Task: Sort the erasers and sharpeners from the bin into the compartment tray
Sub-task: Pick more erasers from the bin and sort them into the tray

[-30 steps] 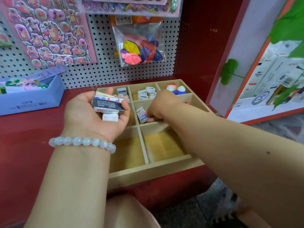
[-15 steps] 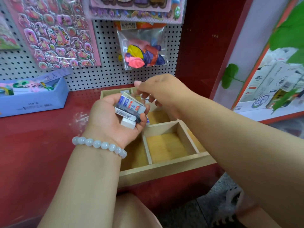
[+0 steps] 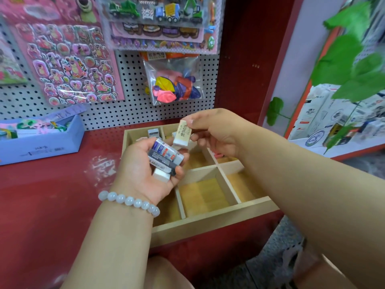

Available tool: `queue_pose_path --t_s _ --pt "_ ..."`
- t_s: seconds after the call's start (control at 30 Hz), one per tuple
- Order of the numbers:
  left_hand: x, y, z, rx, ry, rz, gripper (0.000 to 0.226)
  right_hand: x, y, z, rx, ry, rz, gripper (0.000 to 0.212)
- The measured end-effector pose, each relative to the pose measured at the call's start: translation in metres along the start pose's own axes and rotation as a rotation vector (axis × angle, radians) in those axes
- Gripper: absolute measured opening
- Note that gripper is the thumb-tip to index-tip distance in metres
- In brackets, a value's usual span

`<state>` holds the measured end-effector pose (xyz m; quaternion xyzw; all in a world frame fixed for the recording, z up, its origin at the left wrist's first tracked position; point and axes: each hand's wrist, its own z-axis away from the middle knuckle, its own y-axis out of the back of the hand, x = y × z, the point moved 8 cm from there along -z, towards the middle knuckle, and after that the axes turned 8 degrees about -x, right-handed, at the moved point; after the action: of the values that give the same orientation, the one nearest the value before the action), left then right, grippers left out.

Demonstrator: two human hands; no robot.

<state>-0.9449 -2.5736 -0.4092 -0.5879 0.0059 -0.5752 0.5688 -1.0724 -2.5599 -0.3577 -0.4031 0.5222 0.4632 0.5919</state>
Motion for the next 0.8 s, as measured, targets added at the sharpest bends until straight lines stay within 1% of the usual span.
queue_pose_path --t_s 0.07,0.2,0.27,0.37,0.43,0.47,0.5,0.57,0.63,0.7,0.8 --pt "0.002 0.006 -0.002 0.039 -0.022 0.057 0.036 -0.002 0.004 0.002 -0.006 0.002 -0.054 0.016" --pt "0.013 0.017 -0.001 0.1 -0.104 0.149 0.038 -0.005 0.005 0.003 -0.044 0.013 -0.031 0.028" --pt "0.023 0.024 0.002 0.127 -0.15 0.178 0.037 -0.003 0.001 0.001 -0.057 0.013 -0.054 0.026" --pt "0.04 0.035 0.005 0.164 -0.214 0.218 0.033 0.008 -0.012 -0.002 -0.11 -0.021 -0.164 0.022" --pt "0.048 0.043 0.008 0.189 -0.244 0.231 0.031 0.016 -0.024 -0.003 -0.129 -0.045 -0.142 0.021" --pt "0.051 0.048 0.009 0.194 -0.25 0.232 0.03 0.02 -0.029 -0.005 -0.121 -0.047 -0.081 0.021" --pt "0.054 0.053 0.01 0.196 -0.251 0.229 0.029 0.021 -0.034 -0.007 -0.1 -0.035 0.033 0.022" --pt "0.063 0.067 0.014 0.211 -0.262 0.225 0.029 0.019 -0.043 -0.01 -0.043 0.003 0.344 0.021" --pt "0.074 0.086 0.017 0.252 -0.289 0.216 0.03 0.016 -0.056 -0.014 -0.009 0.025 0.584 0.017" --pt "0.08 0.101 0.02 0.288 -0.316 0.214 0.03 0.014 -0.071 -0.019 -0.005 0.037 0.76 0.024" --pt "0.079 0.112 0.016 0.296 -0.297 0.209 0.028 0.015 -0.093 -0.029 -0.001 0.046 1.11 0.04"
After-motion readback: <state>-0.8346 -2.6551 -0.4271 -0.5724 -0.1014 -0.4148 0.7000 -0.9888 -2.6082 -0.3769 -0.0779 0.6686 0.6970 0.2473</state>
